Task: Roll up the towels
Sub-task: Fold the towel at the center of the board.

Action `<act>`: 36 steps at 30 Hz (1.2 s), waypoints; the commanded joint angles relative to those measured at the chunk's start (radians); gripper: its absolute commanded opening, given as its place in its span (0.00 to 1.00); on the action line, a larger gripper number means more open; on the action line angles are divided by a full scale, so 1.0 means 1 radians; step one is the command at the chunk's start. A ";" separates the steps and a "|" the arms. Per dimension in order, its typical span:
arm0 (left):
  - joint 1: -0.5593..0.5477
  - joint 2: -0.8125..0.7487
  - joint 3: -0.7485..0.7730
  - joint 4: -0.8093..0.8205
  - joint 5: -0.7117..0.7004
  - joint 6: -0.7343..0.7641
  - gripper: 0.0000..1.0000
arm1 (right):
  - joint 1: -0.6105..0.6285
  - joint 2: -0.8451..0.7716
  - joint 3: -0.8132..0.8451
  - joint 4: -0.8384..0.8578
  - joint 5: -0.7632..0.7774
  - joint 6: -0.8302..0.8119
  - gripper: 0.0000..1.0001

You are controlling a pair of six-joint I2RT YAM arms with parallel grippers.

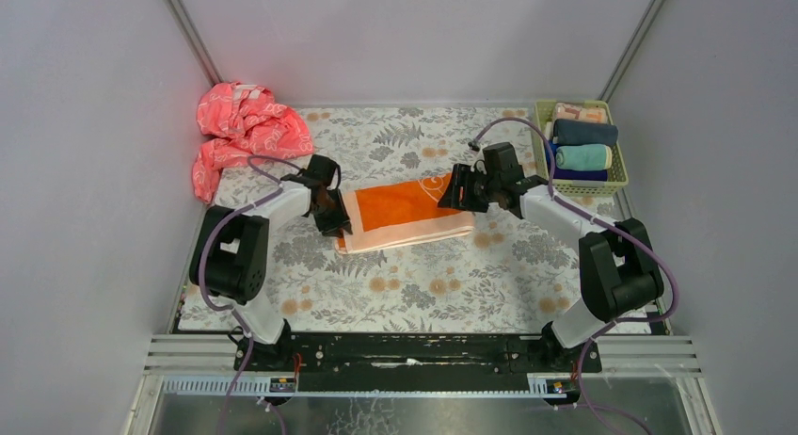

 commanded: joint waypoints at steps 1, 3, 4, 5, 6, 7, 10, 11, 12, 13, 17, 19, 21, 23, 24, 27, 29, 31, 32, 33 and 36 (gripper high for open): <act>-0.009 0.024 -0.014 0.051 -0.035 -0.011 0.27 | -0.014 -0.034 -0.012 0.037 -0.033 -0.024 0.63; -0.009 0.024 -0.018 0.050 -0.040 -0.010 0.22 | -0.015 -0.031 -0.012 0.037 -0.038 -0.027 0.63; -0.009 0.020 -0.019 0.049 -0.040 -0.012 0.18 | -0.015 -0.030 -0.012 0.037 -0.041 -0.028 0.63; -0.009 0.013 -0.018 0.048 -0.039 -0.013 0.14 | -0.015 -0.030 -0.012 0.035 -0.042 -0.029 0.63; -0.009 0.002 -0.017 0.044 -0.039 -0.013 0.12 | -0.017 -0.031 -0.011 0.031 -0.040 -0.031 0.63; -0.009 -0.014 -0.008 0.030 -0.037 -0.014 0.08 | -0.016 -0.034 -0.010 0.025 -0.037 -0.036 0.63; -0.009 -0.064 0.017 -0.011 -0.043 -0.012 0.00 | -0.022 -0.047 -0.005 0.009 -0.019 -0.049 0.63; -0.009 -0.082 0.023 -0.024 -0.052 -0.011 0.00 | -0.021 -0.052 -0.004 0.004 -0.014 -0.054 0.64; -0.009 -0.097 0.031 -0.037 -0.063 -0.009 0.00 | -0.022 -0.054 -0.005 0.001 -0.012 -0.058 0.64; -0.008 -0.105 0.036 -0.049 -0.074 -0.007 0.00 | -0.022 -0.056 -0.005 -0.002 -0.012 -0.061 0.64; -0.009 -0.097 0.035 -0.079 -0.104 0.014 0.00 | -0.024 -0.045 -0.013 0.002 -0.028 -0.062 0.64; -0.009 -0.084 0.028 -0.091 -0.121 0.020 0.00 | -0.024 -0.035 -0.022 0.013 -0.037 -0.060 0.64; -0.008 -0.074 0.018 -0.092 -0.144 0.021 0.00 | -0.026 -0.022 -0.044 0.034 -0.041 -0.055 0.64; -0.006 -0.056 0.011 -0.094 -0.162 0.026 0.00 | -0.028 -0.002 -0.071 0.059 -0.052 -0.047 0.64; -0.005 -0.040 0.011 -0.097 -0.174 0.026 0.00 | -0.030 0.011 -0.085 0.075 -0.057 -0.044 0.64; -0.003 0.003 0.004 -0.098 -0.185 0.025 0.00 | -0.034 0.050 -0.136 0.134 -0.054 -0.035 0.63; -0.002 0.014 -0.006 -0.095 -0.200 0.017 0.02 | -0.043 0.068 -0.168 0.159 -0.044 -0.031 0.62; -0.001 0.015 -0.013 -0.093 -0.207 0.013 0.04 | -0.050 0.090 -0.186 0.164 -0.042 -0.029 0.61; -0.001 0.013 -0.015 -0.094 -0.207 0.014 0.07 | -0.051 0.083 -0.190 0.159 -0.040 -0.031 0.61; -0.001 0.008 -0.015 -0.096 -0.206 0.013 0.09 | -0.053 0.079 -0.187 0.145 -0.038 -0.035 0.61; 0.001 -0.023 -0.011 -0.100 -0.212 0.008 0.18 | -0.052 0.009 -0.147 0.079 -0.039 -0.057 0.61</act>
